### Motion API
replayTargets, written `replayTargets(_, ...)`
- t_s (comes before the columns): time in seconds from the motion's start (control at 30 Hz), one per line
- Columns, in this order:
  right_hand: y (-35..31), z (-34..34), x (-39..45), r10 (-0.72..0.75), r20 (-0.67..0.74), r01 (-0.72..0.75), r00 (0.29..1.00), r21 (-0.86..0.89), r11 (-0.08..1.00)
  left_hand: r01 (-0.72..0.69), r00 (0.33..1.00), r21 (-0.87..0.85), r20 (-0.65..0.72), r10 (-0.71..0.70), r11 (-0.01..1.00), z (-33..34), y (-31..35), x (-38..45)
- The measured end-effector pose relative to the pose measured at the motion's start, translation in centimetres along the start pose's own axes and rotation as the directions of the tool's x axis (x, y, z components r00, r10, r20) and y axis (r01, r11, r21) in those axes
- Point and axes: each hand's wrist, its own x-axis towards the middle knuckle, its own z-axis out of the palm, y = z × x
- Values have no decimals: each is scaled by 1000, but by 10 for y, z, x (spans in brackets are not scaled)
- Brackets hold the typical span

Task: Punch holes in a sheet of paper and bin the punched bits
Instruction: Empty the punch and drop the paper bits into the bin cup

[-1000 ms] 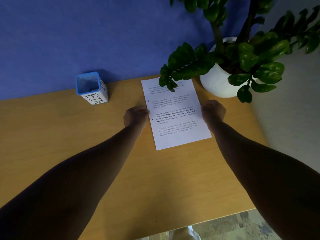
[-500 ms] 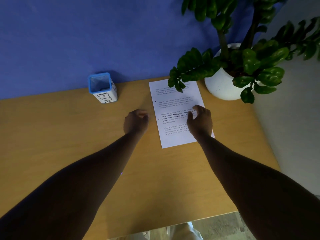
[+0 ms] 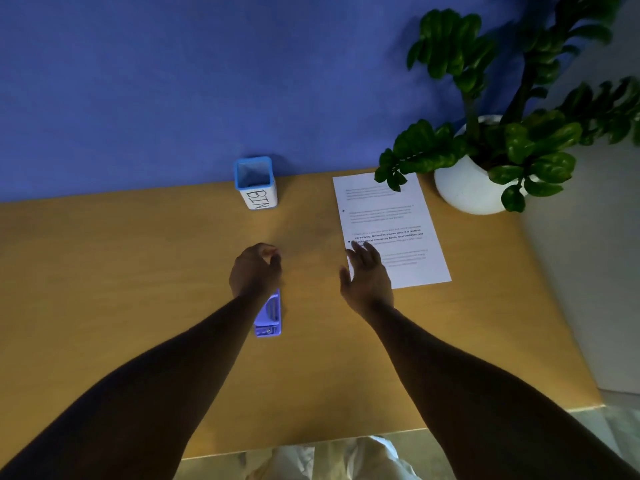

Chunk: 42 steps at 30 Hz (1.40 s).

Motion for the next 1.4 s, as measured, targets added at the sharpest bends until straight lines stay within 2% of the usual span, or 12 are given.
replayTargets(0.2, -25, 25, -24, -68, 60, 69, 996, -27, 997, 101, 995, 19, 11, -101, 995, -12, -34, -15)
replayTargets(0.5, -41, 63, -49, -86, 97, 94, 992, -83, 992, 224, 974, -5, 43, -223, 975, -9, -71, -39)
replayTargets(0.77, -37, 90, -60, -79, 128, 98, 989, -156, 983, 133, 991, -12, -10, -133, 991, 4, -88, -53)
replayTargets(0.87, -36, 96, -62, -82, 100, 98, 992, -171, 980, 118, 993, -30, -19, -119, 993, 9, -91, -57)
replayTargets(1.4, -38, 100, -62, -43, 116, 70, 992, -246, 967, 165, 980, -109, -93, -176, 980, 9, -79, -63)
